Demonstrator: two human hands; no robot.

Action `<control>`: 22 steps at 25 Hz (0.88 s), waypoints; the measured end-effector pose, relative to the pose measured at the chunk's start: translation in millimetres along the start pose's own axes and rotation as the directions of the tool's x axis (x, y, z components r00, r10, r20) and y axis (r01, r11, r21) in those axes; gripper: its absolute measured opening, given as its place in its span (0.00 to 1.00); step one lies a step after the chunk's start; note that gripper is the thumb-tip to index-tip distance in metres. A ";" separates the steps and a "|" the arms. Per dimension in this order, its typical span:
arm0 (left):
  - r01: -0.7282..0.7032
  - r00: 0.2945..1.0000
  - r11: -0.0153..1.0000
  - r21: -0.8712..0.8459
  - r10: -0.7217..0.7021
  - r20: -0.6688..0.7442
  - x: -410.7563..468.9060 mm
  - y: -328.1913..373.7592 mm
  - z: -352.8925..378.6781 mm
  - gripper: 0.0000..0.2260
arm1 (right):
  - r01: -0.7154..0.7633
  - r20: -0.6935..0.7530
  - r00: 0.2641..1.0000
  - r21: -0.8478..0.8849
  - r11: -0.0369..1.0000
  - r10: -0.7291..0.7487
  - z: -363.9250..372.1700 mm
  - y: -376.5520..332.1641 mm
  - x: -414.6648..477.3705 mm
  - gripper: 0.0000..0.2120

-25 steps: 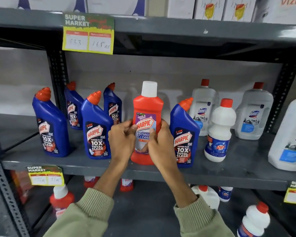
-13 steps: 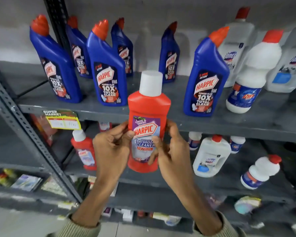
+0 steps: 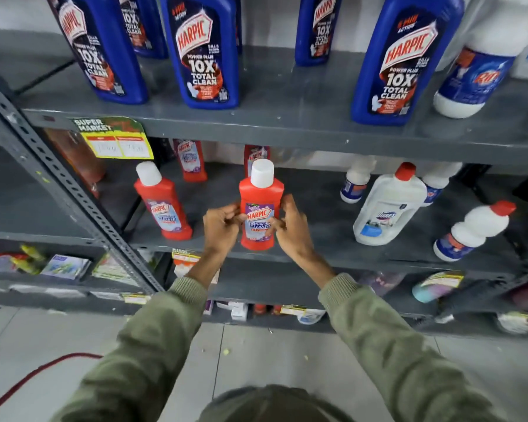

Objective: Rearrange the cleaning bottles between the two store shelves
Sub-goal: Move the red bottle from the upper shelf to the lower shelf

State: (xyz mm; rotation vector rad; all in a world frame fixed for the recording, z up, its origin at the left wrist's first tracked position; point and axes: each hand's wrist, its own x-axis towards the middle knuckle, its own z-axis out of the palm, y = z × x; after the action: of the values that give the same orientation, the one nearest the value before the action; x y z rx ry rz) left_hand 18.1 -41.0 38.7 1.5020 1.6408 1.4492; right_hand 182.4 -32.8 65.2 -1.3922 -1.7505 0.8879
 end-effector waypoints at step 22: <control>0.170 0.980 0.985 0.010 -0.171 0.098 38.0 -42.8 11.1 0.14 | -0.135 -0.016 0.991 0.033 0.990 0.135 55.4 33.0 48.0 0.25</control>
State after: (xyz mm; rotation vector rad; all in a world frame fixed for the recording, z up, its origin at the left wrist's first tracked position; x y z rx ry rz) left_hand -0.2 4.8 7.7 1.3742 1.6670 1.2621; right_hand 143.2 15.8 14.6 -1.5075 -1.6365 0.9680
